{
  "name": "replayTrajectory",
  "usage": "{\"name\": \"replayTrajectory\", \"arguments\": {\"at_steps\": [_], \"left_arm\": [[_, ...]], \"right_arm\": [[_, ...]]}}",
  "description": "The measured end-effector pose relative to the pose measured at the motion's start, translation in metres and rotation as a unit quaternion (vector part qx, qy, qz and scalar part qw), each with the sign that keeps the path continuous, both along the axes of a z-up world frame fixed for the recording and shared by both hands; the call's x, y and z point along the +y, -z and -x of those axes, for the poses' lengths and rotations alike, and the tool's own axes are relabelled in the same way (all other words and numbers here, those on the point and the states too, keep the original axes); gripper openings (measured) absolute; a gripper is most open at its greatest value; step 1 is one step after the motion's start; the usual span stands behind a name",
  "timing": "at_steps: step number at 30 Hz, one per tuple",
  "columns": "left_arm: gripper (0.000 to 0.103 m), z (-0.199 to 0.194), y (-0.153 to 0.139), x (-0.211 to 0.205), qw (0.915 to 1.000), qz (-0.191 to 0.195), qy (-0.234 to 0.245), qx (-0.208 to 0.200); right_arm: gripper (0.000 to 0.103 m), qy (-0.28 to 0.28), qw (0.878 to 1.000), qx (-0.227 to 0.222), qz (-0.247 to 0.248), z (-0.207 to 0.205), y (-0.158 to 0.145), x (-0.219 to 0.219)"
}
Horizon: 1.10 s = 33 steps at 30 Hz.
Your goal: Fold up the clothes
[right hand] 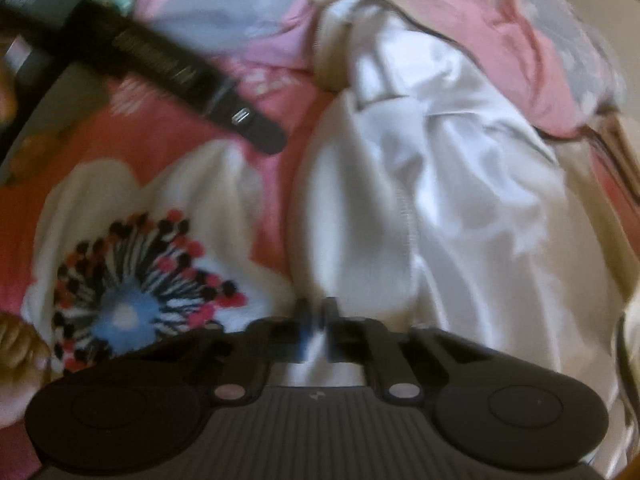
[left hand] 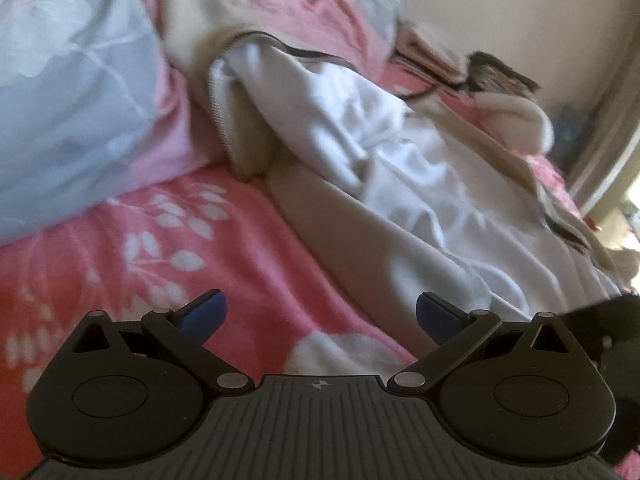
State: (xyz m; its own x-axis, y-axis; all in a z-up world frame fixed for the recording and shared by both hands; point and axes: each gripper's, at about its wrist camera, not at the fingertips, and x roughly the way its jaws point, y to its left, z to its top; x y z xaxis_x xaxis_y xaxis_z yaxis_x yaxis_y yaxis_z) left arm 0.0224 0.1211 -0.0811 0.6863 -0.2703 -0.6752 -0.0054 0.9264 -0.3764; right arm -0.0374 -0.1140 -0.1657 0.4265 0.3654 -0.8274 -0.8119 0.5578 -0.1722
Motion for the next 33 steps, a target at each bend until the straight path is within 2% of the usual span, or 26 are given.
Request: {"name": "replayTrajectory", "arguments": {"at_steps": [2,5,7,10,15,20,21,24,25,27,28,33], "left_arm": [[0.102,-0.001,0.0,0.003,0.9992,0.039,0.004,0.001],[0.102,-0.003,0.001,0.006,0.9991,0.041,-0.014,0.003],[0.102,-0.005,0.001,0.009,0.9989,0.046,-0.01,0.007],[0.102,-0.003,-0.002,0.009,0.9994,0.035,-0.002,0.004],[0.102,0.003,-0.008,0.008,0.9997,-0.013,-0.006,-0.018],[0.102,0.0,-0.012,-0.004,0.9917,-0.113,-0.001,-0.061],[0.102,-0.004,-0.012,-0.006,0.9884,-0.134,-0.001,-0.072],[0.102,-0.018,-0.01,-0.008,0.9828,-0.163,0.01,-0.086],[0.102,-0.022,-0.01,-0.008,0.9808,-0.172,0.014,-0.09],[0.102,-0.032,-0.009,-0.009,0.9765,-0.19,0.022,-0.099],[0.102,-0.037,-0.008,-0.01,0.9741,-0.199,0.026,-0.103],[0.096,-0.051,-0.002,-0.007,0.9749,-0.197,0.031,-0.099]], "right_arm": [[0.003,0.019,1.0,0.011,-0.016,-0.003,-0.01,-0.009],[0.003,0.037,0.998,0.041,-0.043,-0.004,-0.028,-0.027],[0.003,0.046,0.995,0.064,-0.057,-0.003,-0.04,-0.041],[0.003,0.049,0.992,0.096,-0.065,0.0,-0.055,-0.063],[0.003,0.016,0.992,0.122,-0.024,0.012,-0.055,-0.083],[0.004,-0.009,0.994,0.099,0.037,0.029,-0.026,-0.087],[0.004,-0.008,0.994,0.101,0.035,0.029,-0.025,-0.086],[0.009,-0.017,0.995,0.097,0.023,0.032,-0.033,-0.086],[0.012,-0.024,0.995,0.093,0.019,0.033,-0.039,-0.088],[0.027,-0.04,0.996,0.082,0.008,0.035,-0.055,-0.09],[0.028,-0.048,0.996,0.075,-0.001,0.035,-0.062,-0.091],[0.034,-0.098,0.993,0.045,-0.055,0.034,-0.085,-0.07]]}}
